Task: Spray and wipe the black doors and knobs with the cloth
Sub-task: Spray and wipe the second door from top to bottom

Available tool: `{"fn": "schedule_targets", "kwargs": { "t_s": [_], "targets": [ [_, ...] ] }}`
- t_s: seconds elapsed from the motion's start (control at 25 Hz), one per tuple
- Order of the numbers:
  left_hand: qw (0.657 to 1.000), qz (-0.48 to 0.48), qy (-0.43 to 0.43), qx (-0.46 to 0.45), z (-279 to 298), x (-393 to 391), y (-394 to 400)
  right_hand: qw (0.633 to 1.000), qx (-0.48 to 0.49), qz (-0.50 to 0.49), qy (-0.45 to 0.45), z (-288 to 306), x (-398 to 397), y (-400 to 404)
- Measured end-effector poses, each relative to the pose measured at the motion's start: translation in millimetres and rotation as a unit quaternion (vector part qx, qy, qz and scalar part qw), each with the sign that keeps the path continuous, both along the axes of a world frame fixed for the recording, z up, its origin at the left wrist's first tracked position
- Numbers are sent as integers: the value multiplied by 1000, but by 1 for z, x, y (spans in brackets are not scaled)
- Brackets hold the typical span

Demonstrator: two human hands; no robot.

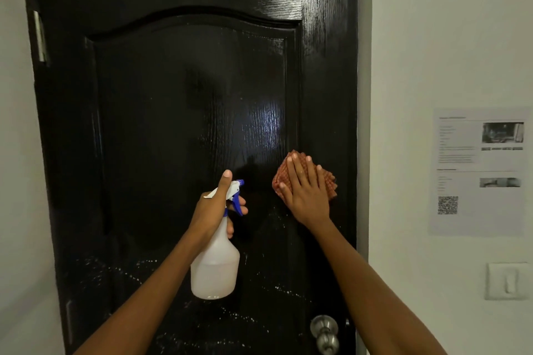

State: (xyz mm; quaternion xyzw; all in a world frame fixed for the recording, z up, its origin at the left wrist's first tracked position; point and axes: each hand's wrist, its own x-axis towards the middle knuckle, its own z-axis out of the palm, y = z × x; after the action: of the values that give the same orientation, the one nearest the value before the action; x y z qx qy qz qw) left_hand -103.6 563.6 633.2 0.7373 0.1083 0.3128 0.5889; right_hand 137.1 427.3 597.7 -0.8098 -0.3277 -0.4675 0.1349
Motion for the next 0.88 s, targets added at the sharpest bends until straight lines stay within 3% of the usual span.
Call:
{"fn": "schedule_targets", "kwargs": {
  "t_s": [0.12,0.2,0.28,0.44,0.52,0.68,0.88],
  "targets": [
    [1000,-2,0,-7,5,6,-5,999,30,7,-17,70,5,3],
    [1000,-6,0,-6,6,11,-7,999,41,11,-23,81,6,6],
    [1000,-7,4,-5,5,13,-9,999,26,16,-20,53,7,7],
    [1000,-4,7,-11,-1,14,-13,998,-55,19,-30,-73,12,-17],
    [1000,-9,13,-8,0,16,-17,996,-79,25,-39,-103,13,-31],
    [1000,-17,15,11,6,26,-28,999,-41,11,-18,-54,15,-32],
    [999,-40,9,13,-1,43,-33,980,192,-24,40,61,27,-35]
  ]
}}
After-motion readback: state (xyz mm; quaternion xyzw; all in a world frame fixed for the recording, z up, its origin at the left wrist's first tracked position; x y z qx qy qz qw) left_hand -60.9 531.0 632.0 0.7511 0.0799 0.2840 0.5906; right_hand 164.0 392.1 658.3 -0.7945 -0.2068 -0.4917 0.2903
